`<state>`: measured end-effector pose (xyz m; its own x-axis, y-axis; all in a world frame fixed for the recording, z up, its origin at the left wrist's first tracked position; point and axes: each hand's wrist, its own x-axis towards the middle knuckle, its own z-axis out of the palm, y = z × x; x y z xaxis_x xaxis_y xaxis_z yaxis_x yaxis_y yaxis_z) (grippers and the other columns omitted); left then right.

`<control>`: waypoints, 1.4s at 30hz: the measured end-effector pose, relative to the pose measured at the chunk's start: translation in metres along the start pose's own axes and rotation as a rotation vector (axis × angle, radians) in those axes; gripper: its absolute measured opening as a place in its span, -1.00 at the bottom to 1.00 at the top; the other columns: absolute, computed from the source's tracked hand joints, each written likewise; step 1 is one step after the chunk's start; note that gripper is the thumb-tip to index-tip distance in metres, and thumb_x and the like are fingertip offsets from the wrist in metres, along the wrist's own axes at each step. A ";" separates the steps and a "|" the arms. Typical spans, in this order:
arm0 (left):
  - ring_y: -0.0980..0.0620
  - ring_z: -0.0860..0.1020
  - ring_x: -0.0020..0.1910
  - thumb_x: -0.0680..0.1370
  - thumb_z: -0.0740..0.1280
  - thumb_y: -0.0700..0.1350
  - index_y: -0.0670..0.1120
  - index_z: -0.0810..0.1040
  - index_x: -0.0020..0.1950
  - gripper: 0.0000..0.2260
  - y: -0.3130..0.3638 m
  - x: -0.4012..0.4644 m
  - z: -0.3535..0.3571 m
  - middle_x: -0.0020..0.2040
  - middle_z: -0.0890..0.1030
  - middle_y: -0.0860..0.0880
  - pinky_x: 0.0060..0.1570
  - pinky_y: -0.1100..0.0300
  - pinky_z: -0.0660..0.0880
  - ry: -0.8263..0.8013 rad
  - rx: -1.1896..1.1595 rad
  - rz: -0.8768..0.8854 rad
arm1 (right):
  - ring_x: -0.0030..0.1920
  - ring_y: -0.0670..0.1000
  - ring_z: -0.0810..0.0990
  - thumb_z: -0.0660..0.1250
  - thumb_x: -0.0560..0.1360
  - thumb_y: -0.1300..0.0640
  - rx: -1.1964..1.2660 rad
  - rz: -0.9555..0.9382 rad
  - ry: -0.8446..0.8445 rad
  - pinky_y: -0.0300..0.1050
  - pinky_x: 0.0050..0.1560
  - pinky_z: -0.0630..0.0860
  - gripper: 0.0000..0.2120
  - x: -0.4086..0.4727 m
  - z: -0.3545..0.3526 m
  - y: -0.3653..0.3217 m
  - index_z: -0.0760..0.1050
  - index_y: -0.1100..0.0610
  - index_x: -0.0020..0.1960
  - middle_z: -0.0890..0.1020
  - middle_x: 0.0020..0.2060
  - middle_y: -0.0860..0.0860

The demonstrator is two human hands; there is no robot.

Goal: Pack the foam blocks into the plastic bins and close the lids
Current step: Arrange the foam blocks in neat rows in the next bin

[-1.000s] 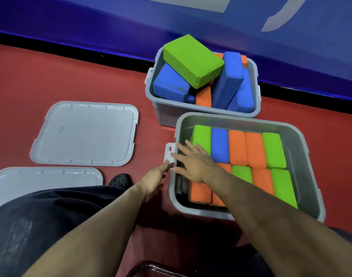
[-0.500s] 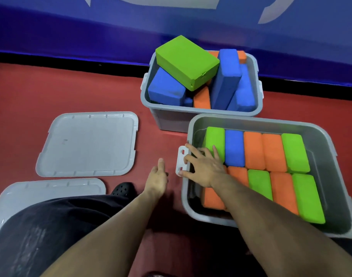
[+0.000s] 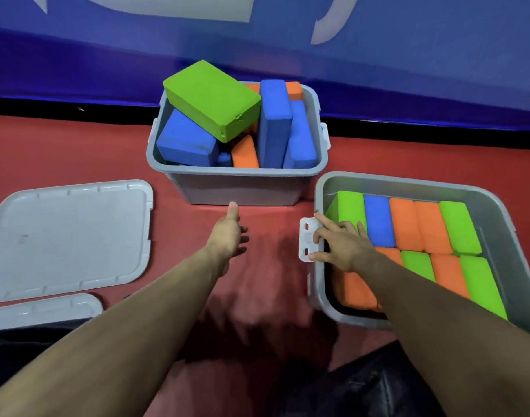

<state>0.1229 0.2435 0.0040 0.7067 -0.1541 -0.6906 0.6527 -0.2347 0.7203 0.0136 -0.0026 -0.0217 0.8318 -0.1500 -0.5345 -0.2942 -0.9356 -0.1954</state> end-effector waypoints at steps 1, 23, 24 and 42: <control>-0.02 0.60 0.00 0.68 0.01 0.28 -0.09 0.39 0.50 -0.42 0.002 0.002 0.006 0.18 0.59 -0.09 -0.04 0.05 0.54 -0.006 -0.002 -0.002 | 0.54 0.14 0.12 0.36 0.48 -0.32 0.017 0.035 -0.008 0.35 0.55 -0.14 -0.66 -0.001 -0.005 0.013 0.40 -0.18 0.12 -0.12 0.58 -0.39; -0.10 0.47 0.41 0.69 0.16 0.14 -0.12 0.25 0.58 -0.46 0.051 0.133 0.022 0.43 0.47 -0.13 0.42 -0.06 0.39 -0.015 -0.684 -0.059 | 0.64 0.08 -0.05 0.24 0.62 -0.17 0.424 -0.016 0.218 0.16 0.60 -0.09 -0.33 0.066 -0.036 -0.057 0.02 -0.16 0.64 -0.07 0.65 -0.12; -0.11 0.46 0.43 0.68 0.18 0.14 -0.13 0.24 0.58 -0.45 0.054 0.137 0.023 0.45 0.45 -0.14 0.44 -0.07 0.37 -0.028 -0.707 -0.055 | 0.64 0.07 -0.05 0.24 0.63 -0.17 0.423 -0.024 0.229 0.14 0.60 -0.08 -0.33 0.070 -0.037 -0.061 0.02 -0.16 0.64 -0.07 0.65 -0.12; 0.02 0.59 0.18 0.64 0.22 0.20 -0.11 0.44 0.43 -0.51 0.021 0.093 0.014 0.30 0.58 -0.09 0.07 0.14 0.48 0.037 -0.750 -0.091 | 0.64 -0.01 -0.07 0.21 0.62 -0.22 0.305 -0.180 0.307 0.07 0.62 -0.09 -0.34 0.059 -0.053 -0.091 0.02 -0.20 0.63 -0.08 0.64 -0.17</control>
<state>0.1984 0.2103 -0.0455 0.6415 -0.1301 -0.7560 0.7103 0.4729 0.5213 0.1148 0.0566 0.0079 0.9696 -0.1247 -0.2108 -0.2193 -0.8253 -0.5204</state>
